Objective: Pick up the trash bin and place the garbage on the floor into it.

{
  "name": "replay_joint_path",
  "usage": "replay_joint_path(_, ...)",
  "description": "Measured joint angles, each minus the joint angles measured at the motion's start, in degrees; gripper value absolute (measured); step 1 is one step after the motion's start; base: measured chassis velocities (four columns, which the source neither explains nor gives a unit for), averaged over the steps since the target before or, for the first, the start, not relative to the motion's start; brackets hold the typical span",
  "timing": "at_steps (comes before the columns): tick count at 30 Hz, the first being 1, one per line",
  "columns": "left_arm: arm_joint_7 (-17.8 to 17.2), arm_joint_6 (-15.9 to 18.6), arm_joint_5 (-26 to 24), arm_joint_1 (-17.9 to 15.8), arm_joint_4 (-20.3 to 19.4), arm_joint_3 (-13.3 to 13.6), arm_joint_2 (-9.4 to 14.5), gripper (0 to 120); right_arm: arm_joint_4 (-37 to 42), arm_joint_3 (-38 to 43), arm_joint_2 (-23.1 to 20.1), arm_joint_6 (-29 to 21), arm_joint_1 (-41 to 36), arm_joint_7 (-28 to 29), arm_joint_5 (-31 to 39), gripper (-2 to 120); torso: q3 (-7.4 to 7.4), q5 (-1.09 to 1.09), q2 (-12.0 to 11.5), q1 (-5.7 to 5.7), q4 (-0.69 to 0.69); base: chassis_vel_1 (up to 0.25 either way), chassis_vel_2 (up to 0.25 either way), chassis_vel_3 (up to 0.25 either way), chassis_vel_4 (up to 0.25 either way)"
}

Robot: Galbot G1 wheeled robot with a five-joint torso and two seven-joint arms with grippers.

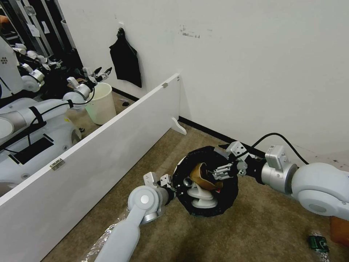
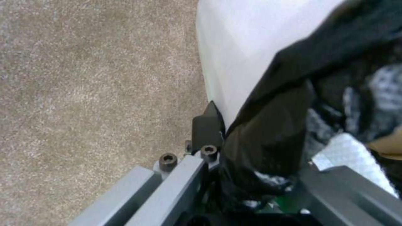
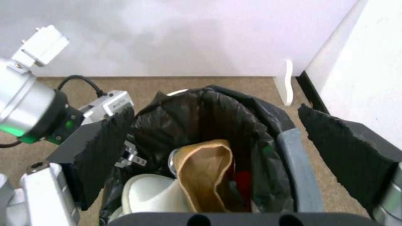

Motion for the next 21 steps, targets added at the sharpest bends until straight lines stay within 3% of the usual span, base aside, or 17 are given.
replay_joint_path(9,-0.2,0.0,0.0,-0.3,-0.1,-0.1,-0.5,0,1.4,0.1,0.7,-0.9,2.4,0.5,2.2,100,0.00,0.00,0.0,0.00,0.00,0.000,0.000,0.000,0.000)
replay_joint_path(21,-0.2,0.0,-0.1,0.3,-2.4,-0.2,1.5,0,3.2,1.3,4.7,-1.3,4.8,1.0,3.1,100,0.00,0.00,0.0,0.00,0.00,0.000,0.000,0.000,0.000)
